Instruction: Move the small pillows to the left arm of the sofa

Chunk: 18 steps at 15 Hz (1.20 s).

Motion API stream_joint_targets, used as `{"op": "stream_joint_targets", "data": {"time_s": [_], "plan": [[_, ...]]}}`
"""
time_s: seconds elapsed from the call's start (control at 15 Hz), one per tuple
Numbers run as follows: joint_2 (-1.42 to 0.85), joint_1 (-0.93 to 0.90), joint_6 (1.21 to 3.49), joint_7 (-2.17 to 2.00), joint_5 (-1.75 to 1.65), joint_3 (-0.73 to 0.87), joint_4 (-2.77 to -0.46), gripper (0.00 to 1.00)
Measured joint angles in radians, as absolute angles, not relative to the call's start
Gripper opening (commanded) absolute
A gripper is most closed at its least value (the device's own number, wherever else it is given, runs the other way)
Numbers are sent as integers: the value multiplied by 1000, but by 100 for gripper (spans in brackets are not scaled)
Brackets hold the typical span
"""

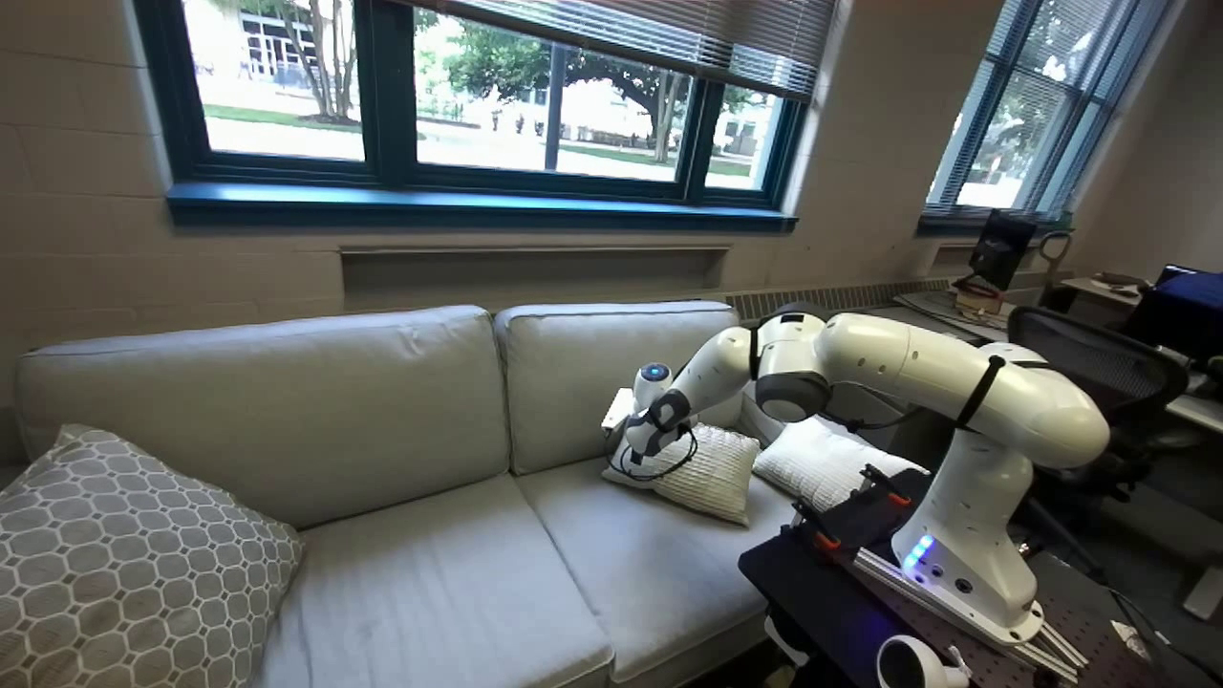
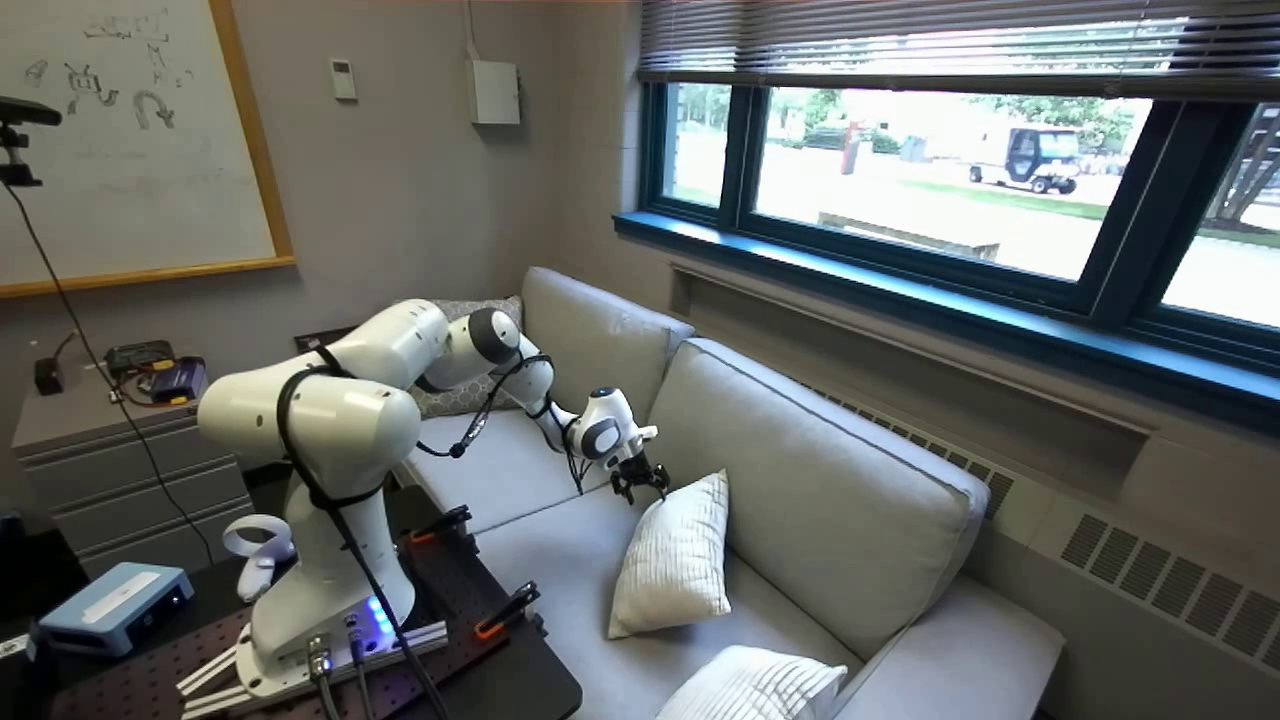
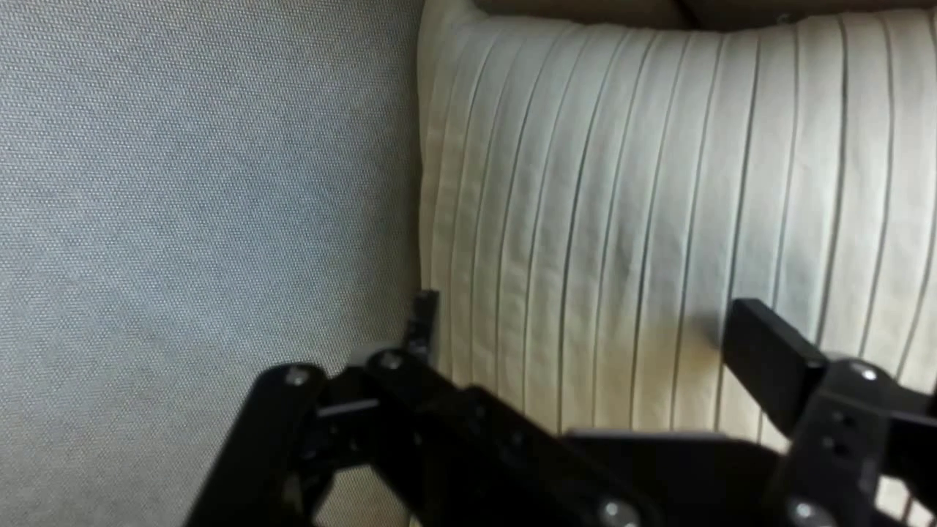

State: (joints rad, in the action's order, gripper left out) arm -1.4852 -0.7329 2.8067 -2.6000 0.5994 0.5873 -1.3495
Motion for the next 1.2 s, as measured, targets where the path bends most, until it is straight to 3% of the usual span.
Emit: {"op": "stream_joint_targets", "data": {"time_s": [0.47, 0.87, 0.93, 1.0, 1.2], "plan": [[-1486, -834, 2913, -2600, 696, 686, -1539, 100], [-1485, -770, 2828, -2600, 697, 668, -1535, 100], [-1485, -746, 2811, -2600, 692, 654, -1513, 97], [-1485, -721, 2798, -2600, 684, 642, -1492, 75], [-1484, -654, 2762, -2600, 672, 619, -1438, 63]]}}
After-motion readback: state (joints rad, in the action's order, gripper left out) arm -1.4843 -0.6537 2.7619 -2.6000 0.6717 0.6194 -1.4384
